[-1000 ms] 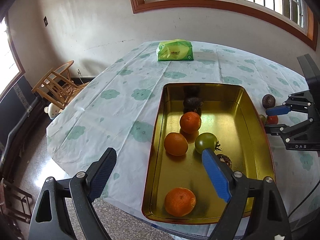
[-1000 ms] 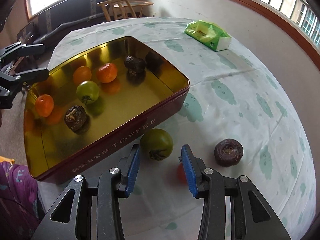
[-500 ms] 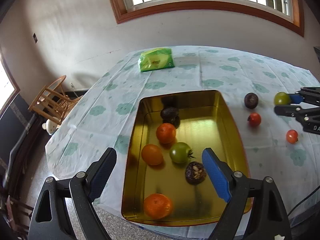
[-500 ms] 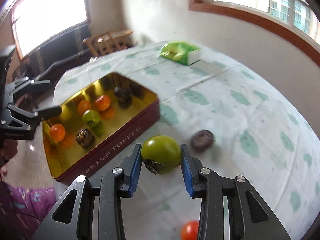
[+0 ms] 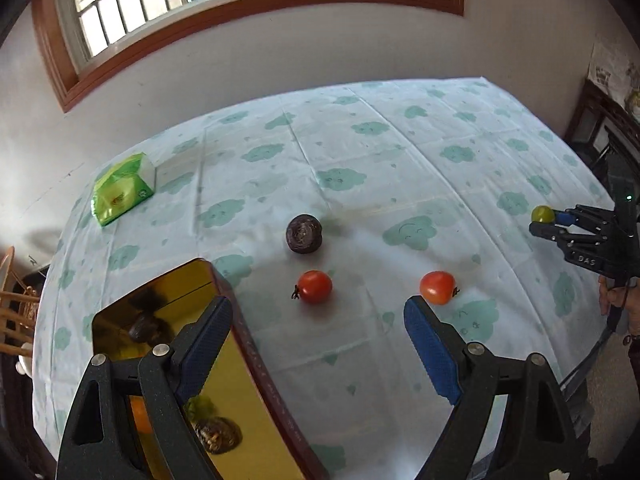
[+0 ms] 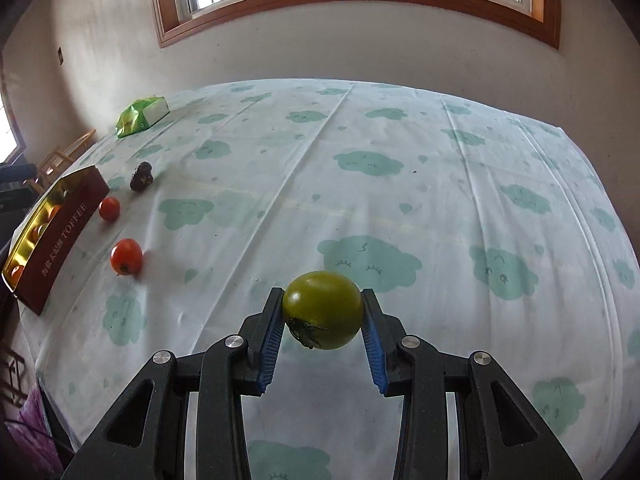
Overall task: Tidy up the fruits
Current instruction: 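Grasp a green tomato with the right gripper while the left gripper grasps a red tomato, then carry the red tomato into the tray and release it with the left gripper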
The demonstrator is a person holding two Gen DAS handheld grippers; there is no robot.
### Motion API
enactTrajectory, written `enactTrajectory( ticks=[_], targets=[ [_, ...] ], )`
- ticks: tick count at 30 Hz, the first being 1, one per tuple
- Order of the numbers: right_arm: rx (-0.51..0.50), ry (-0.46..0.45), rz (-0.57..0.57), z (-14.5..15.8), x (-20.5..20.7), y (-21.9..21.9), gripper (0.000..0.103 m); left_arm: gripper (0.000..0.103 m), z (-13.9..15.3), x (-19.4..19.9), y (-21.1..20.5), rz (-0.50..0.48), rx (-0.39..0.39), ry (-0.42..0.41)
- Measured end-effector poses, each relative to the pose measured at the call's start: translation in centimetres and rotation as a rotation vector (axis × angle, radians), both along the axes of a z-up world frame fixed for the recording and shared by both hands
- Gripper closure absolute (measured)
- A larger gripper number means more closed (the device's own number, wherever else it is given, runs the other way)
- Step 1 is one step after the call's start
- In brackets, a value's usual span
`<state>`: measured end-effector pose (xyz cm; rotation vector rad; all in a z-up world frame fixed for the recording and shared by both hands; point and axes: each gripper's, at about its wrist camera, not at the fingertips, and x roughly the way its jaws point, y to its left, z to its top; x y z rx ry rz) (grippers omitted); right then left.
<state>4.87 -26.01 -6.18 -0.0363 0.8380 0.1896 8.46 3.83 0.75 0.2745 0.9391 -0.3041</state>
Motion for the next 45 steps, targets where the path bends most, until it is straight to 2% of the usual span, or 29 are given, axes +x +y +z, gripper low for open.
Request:
enactTrajectory(
  ticks=[2,4,5,6,9,13,14,16,18,21,28,37,45],
  targets=[
    [0.024,-0.004,-0.002,-0.3,0.1,-0.4,0.065,0.025,-1.6,1.7,-1.1,0.000,0.043,0.043],
    [0.041,-0.014,-0.005,-0.5,0.0,-0.6,0.065,0.025,-3.1,3.2,-1.7,0.013,0.095,0.067],
    [0.042,-0.016,-0.007,-0.7,0.0,-0.7,0.065,0.031,-3.8,3.9,-1.6,0.030,0.108,0.083],
    [0.047,-0.016,-0.006,-0.8,0.2,-0.8,0.065,0.036,-4.3,4.5,-1.4,0.050,0.107,0.103],
    [0.064,-0.013,0.000,-0.9,0.4,-0.9,0.065,0.037,-5.5,5.6,-0.9,0.083,0.080,0.154],
    [0.073,-0.018,0.018,-0.9,0.3,-0.8,0.065,0.037,-6.9,6.3,-1.3,0.095,0.110,0.170],
    [0.075,-0.021,0.019,-0.9,0.3,-0.8,0.065,0.039,-7.2,6.5,-1.4,0.095,0.114,0.174],
    [0.086,-0.023,0.021,-0.9,0.2,-0.9,0.065,0.074,-7.8,6.7,-1.5,0.095,0.092,0.198],
    [0.096,-0.018,0.017,-0.9,0.3,-1.1,0.065,0.074,-7.8,6.7,-1.6,0.109,0.074,0.209],
    [0.099,-0.009,0.014,-1.1,0.4,-1.1,0.065,0.074,-7.0,5.7,-1.9,0.125,-0.001,0.221],
    [0.082,0.026,-0.012,-1.6,1.0,-1.3,0.064,0.074,-2.9,0.3,-2.6,0.145,-0.138,0.174],
    [0.035,0.025,-0.019,-1.6,1.0,-0.7,0.065,0.074,0.9,-5.2,-1.8,0.167,-0.131,0.030],
    [0.008,0.024,-0.022,-1.6,1.0,-0.4,0.065,0.074,1.9,-7.5,0.7,0.204,-0.113,-0.042]
  ],
)
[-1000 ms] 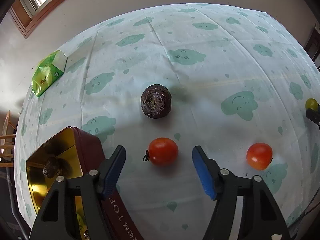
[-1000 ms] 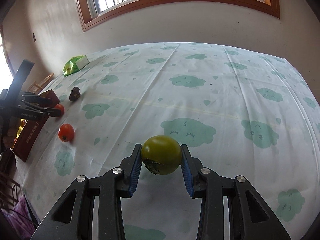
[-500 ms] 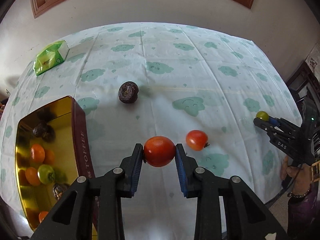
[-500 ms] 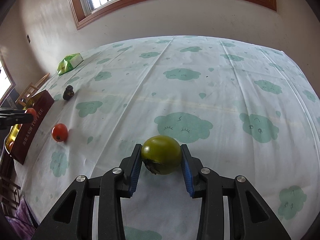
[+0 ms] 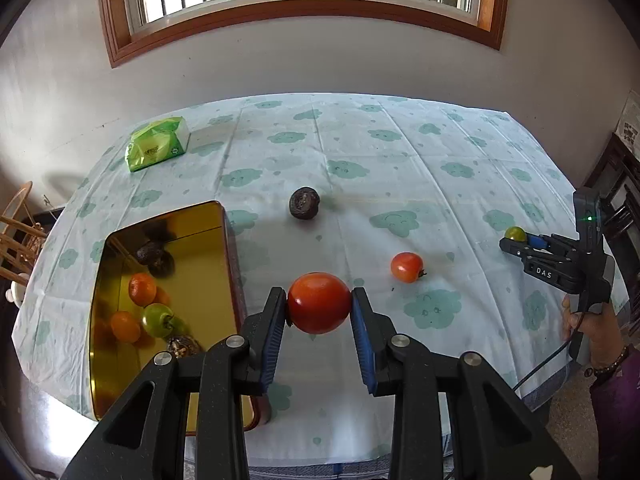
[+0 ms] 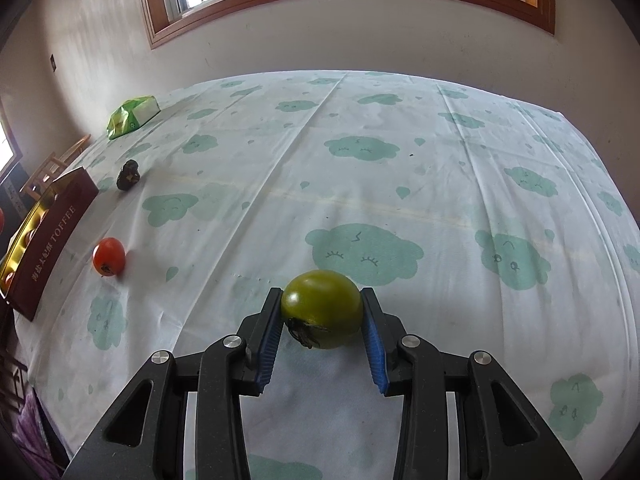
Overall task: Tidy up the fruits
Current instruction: 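Carry the red tomato into the tray and release it with the left gripper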
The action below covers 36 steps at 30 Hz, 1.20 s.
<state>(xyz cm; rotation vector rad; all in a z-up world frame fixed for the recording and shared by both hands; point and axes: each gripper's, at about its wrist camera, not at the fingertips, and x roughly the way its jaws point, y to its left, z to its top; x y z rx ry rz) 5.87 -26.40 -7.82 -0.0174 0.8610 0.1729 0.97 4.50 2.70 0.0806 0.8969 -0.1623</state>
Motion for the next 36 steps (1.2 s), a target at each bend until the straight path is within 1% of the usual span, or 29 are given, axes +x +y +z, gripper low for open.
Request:
enactTrajectory(
  ticks=[9,14,30,36],
  targets=[
    [-0.037,-0.001,-0.002,0.0,0.0,0.4,0.065,0.074,-0.4,-0.9,3.0,0.068,0.010,-0.014],
    [-0.040,-0.001,-0.002,0.0,0.0,0.5,0.065,0.074,-0.7,-1.2,4.4,0.109,0.024,-0.029],
    [-0.048,-0.001,-0.001,-0.1,0.0,0.6,0.065,0.073,-3.5,-0.8,9.3,0.235,0.018,-0.012],
    [-0.049,-0.001,-0.001,-0.1,0.0,0.7,0.065,0.073,-4.4,-0.7,10.4,0.260,0.025,0.007]
  ],
)
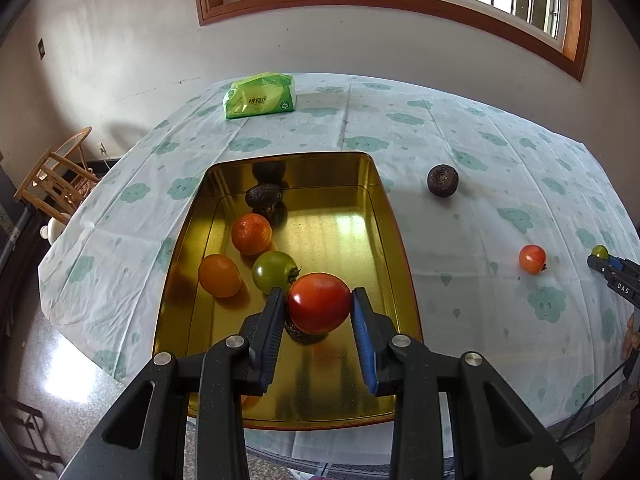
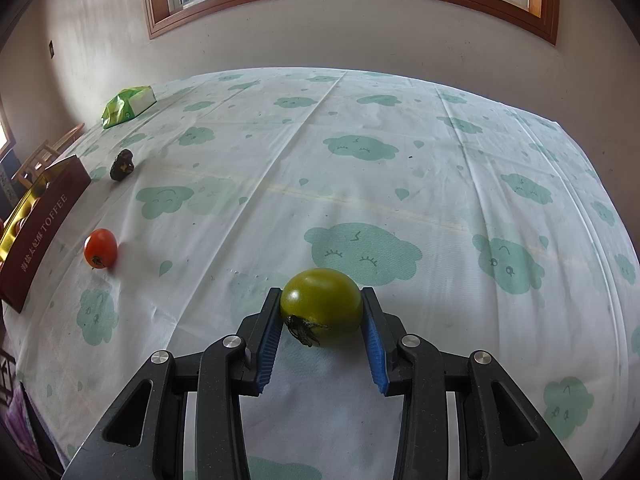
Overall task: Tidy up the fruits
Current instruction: 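Carry the red tomato into the tray and release it with the left gripper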
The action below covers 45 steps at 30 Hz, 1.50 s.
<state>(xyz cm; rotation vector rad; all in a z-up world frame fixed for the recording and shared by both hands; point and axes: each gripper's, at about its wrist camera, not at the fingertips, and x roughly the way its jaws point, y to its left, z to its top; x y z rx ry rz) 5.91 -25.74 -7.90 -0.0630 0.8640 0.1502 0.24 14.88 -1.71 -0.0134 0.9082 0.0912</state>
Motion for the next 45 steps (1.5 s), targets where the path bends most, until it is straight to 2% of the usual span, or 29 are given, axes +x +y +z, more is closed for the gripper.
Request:
enactTrajectory(
  ticks=[21,32,36,41,45],
  targets=[
    [-0.007,0.000,0.000,0.0,0.0,0.2,0.065,0.073,-1.0,-0.3,3.8,0.074,-0.007,-0.008],
    [-0.040,-0.005,-0.004,-0.1,-0.1,0.5,0.064,0.072,-0.5,-0.5,3.1,0.071,0.056,-0.031],
    [-0.020,-0.002,-0.018,0.0,-0.3,0.4,0.064,0.063,-0.2,-0.7,3.3,0.079,0.071,-0.048],
    [-0.008,0.003,-0.031,0.3,-0.8,0.5,0.064,0.059,0.2,-1.1,3.5,0.088,0.096,-0.069],
    [0.006,-0.020,-0.030,1.7,-1.6,1.3,0.064,0.055,0.4,-1.3,3.9,0.094,0.107,-0.084]
  ],
)
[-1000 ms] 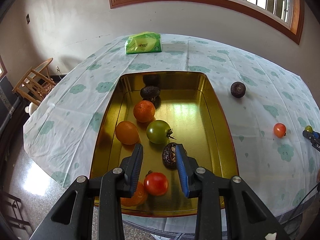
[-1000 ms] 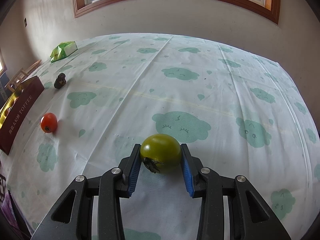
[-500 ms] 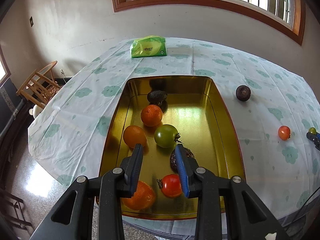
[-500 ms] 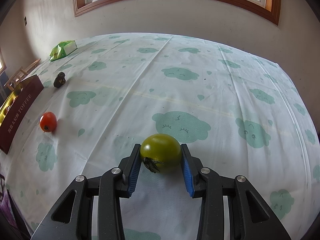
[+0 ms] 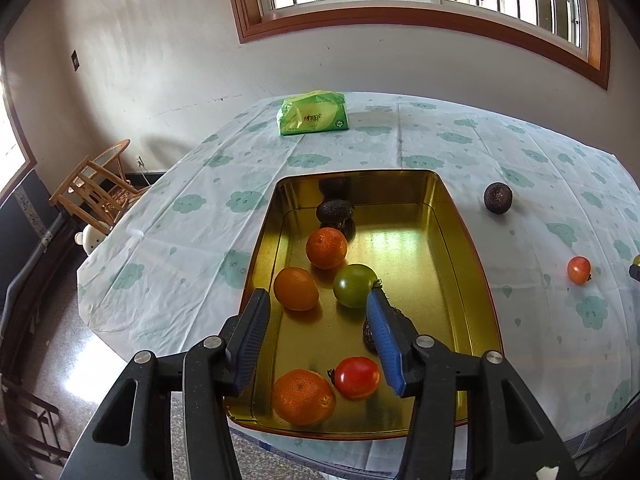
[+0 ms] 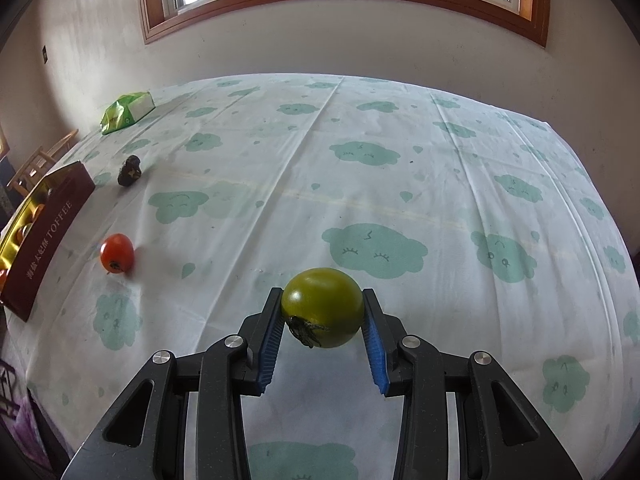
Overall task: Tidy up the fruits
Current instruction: 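Carry the red tomato into the tray and release it with the left gripper, then carry the held green tomato over the tray and release it with the right gripper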
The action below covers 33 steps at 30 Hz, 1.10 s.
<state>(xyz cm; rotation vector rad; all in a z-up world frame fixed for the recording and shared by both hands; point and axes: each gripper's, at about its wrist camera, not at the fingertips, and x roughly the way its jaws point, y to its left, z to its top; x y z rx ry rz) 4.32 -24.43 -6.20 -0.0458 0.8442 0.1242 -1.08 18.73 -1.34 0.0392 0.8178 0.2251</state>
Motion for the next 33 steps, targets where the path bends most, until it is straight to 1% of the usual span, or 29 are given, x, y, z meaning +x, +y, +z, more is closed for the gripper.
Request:
enactTrajectory(
  ticks=[3,6,12,17,20,22,25,28,33],
  targets=[
    [0.019,-0.021,0.026,1.6,-0.4,1.5,0.064,0.052,0.0,-0.1,0.2,0.004,0.003,-0.002],
    [0.021,-0.050,0.082,3.3,-0.7,4.3,0.064,0.050,0.1,-0.2,0.5,0.009,0.004,-0.007],
    [0.041,-0.097,0.250,6.1,-1.2,12.3,0.064,0.042,0.1,-0.7,1.2,0.027,0.023,-0.023],
    [0.083,-0.116,0.402,7.8,-1.5,19.2,0.064,0.040,-0.3,-0.9,2.0,0.037,0.028,-0.017],
    [0.110,-0.103,0.484,8.0,-1.3,23.1,0.064,0.034,-0.6,-0.9,2.3,0.043,0.040,-0.009],
    [0.107,-0.094,0.527,7.8,-1.1,25.5,0.064,0.033,-0.7,-0.9,2.5,0.046,0.049,-0.013],
    [0.097,-0.075,0.579,7.2,-0.7,28.6,0.064,0.029,-0.7,-1.1,2.9,0.051,0.063,-0.017],
    [0.085,-0.061,0.622,6.7,-0.4,31.0,0.064,0.028,-0.8,-1.3,3.4,0.057,0.070,-0.020],
    [0.065,-0.024,0.662,5.6,0.7,34.2,0.064,0.027,-1.2,-1.1,4.2,0.065,0.063,-0.006]
  ],
)
